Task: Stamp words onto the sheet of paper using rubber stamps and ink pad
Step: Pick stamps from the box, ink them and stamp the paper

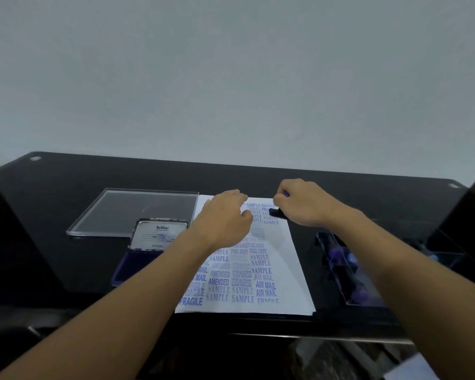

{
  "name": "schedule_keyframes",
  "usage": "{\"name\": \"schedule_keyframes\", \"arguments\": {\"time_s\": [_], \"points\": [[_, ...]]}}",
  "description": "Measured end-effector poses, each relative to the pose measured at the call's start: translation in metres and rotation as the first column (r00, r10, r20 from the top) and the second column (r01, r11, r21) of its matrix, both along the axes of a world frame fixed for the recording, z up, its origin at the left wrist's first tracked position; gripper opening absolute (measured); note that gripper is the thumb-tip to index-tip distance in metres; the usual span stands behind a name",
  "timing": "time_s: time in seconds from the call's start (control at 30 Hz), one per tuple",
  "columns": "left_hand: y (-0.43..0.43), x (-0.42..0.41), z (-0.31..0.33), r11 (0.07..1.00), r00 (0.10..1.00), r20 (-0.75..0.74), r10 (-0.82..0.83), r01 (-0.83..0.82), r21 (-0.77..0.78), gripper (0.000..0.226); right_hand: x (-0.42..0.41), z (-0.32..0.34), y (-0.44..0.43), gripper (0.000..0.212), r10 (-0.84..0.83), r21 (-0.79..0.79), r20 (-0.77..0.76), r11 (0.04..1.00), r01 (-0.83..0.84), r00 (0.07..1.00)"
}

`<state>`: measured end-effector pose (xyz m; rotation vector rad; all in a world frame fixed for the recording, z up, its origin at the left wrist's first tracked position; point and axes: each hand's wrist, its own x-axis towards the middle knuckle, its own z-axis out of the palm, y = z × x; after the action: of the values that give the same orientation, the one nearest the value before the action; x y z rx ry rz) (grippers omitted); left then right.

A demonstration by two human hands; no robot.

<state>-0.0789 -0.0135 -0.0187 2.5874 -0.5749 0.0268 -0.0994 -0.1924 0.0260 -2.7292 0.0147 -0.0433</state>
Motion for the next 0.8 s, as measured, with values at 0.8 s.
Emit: {"name": "schedule_keyframes", "arguments": {"time_s": [0.8], "points": [[-0.035,0.045,-0.072,0.992,0.999,0.015,-0.050,0.047,0.121,0.048,0.054,-0.048,-0.013,0.019,0.104,-0.187,-0.168,0.973,-0.135,0.980]]}}
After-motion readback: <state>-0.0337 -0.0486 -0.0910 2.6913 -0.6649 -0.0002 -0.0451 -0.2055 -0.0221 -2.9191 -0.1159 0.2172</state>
